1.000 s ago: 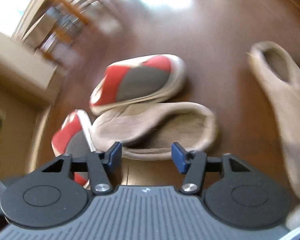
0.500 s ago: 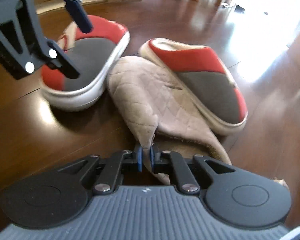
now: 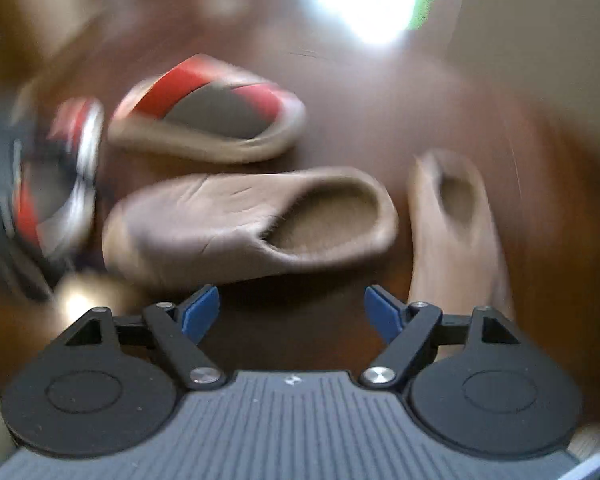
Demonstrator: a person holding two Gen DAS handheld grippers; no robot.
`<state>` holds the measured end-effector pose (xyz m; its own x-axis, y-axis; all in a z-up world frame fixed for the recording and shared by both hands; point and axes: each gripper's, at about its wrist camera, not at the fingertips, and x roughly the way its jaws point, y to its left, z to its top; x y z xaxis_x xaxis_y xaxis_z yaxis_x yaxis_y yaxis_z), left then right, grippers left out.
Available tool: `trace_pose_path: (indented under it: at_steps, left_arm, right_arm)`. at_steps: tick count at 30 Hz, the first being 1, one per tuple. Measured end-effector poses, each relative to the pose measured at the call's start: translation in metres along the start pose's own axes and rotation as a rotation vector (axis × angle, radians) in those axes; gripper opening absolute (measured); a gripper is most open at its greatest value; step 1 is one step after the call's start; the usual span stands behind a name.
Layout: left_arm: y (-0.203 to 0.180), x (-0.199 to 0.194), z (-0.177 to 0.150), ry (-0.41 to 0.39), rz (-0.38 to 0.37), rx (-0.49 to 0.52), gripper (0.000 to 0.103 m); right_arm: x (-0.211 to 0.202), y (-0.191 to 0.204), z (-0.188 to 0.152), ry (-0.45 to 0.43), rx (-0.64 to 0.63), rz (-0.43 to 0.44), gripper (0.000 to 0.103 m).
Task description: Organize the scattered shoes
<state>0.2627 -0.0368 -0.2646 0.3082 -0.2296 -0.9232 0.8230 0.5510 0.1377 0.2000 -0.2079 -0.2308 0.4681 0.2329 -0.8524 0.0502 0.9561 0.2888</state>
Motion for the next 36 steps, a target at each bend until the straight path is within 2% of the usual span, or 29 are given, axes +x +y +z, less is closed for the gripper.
trace_pose_path:
  at_steps: [2,4,7,10,11,13,15,16,17,19,22,23,24,25,26,29,31,35,36]
  left_arm:
    - [-0.002,0.001,-0.002,-0.008,-0.002,-0.018,0.04]
    - [-0.006,-0.003,-0.006,-0.014,-0.02,-0.028,0.037]
    - [-0.013,-0.005,-0.008,-0.002,-0.085,-0.081,0.034]
    - [-0.026,-0.008,0.001,-0.028,-0.15,-0.111,0.034]
    - [-0.028,-0.007,0.004,-0.031,-0.151,-0.123,0.034]
    - [-0.024,-0.008,0.004,-0.032,-0.155,-0.145,0.034]
    - [-0.016,-0.015,-0.001,-0.039,-0.182,-0.174,0.035]
    - [-0.011,-0.019,-0.004,-0.048,-0.202,-0.195,0.035]
    - [-0.006,-0.022,-0.006,-0.057,-0.214,-0.216,0.035]
    - [0.002,-0.034,-0.017,-0.077,-0.211,-0.275,0.035]
    - [0.011,-0.035,-0.026,-0.067,-0.153,-0.321,0.035]
    - [0.011,-0.033,-0.025,-0.06,-0.147,-0.323,0.035]
    - [0.012,-0.029,-0.025,-0.048,-0.138,-0.324,0.035]
    - [0.012,-0.027,-0.024,-0.038,-0.13,-0.324,0.035]
    - [0.013,-0.027,-0.022,-0.035,-0.124,-0.32,0.035]
    - [0.012,-0.03,-0.021,-0.044,-0.121,-0.308,0.035]
    - [0.01,-0.032,-0.023,-0.044,-0.123,-0.3,0.035]
    - [0.006,-0.033,-0.025,-0.04,-0.137,-0.302,0.035]
    - [0.004,-0.034,-0.025,-0.038,-0.139,-0.299,0.035]
  right_arm:
    - [0.005,-0.021,-0.006,0.0,0.215,0.099,0.073]
    - [0.012,-0.023,-0.006,0.014,0.257,0.09,0.067]
    - [0.028,-0.026,-0.004,0.05,0.337,0.061,0.047]
    - [0.042,-0.022,0.002,0.031,0.335,0.032,0.043]
    - [0.041,-0.02,0.003,0.023,0.323,0.022,0.042]
    - [0.036,-0.018,0.006,0.003,0.28,0.009,0.044]
    - [0.031,-0.015,0.006,-0.011,0.245,0.007,0.054]
    - [0.026,-0.015,0.007,-0.029,0.234,0.019,0.067]
    - [0.022,-0.014,0.008,-0.046,0.223,0.03,0.072]
    - [0.013,-0.011,0.009,-0.087,0.207,0.067,0.073]
    - [0.024,0.004,0.01,-0.07,0.191,0.083,0.074]
    - [0.027,0.008,0.01,-0.057,0.18,0.07,0.07]
    - [0.042,0.018,0.009,-0.027,0.139,0.015,0.062]
    - [0.055,0.024,0.008,-0.011,0.1,-0.018,0.029]
    - [0.057,0.025,0.008,-0.009,0.081,-0.018,0.019]
    - [0.052,0.026,0.011,-0.033,0.021,-0.025,0.015]
    - [0.038,0.008,0.021,-0.068,0.003,-0.066,0.015]
    - [0.029,-0.021,0.032,-0.039,0.019,-0.07,0.015]
    - [0.025,-0.032,0.033,-0.017,-0.012,-0.072,0.015]
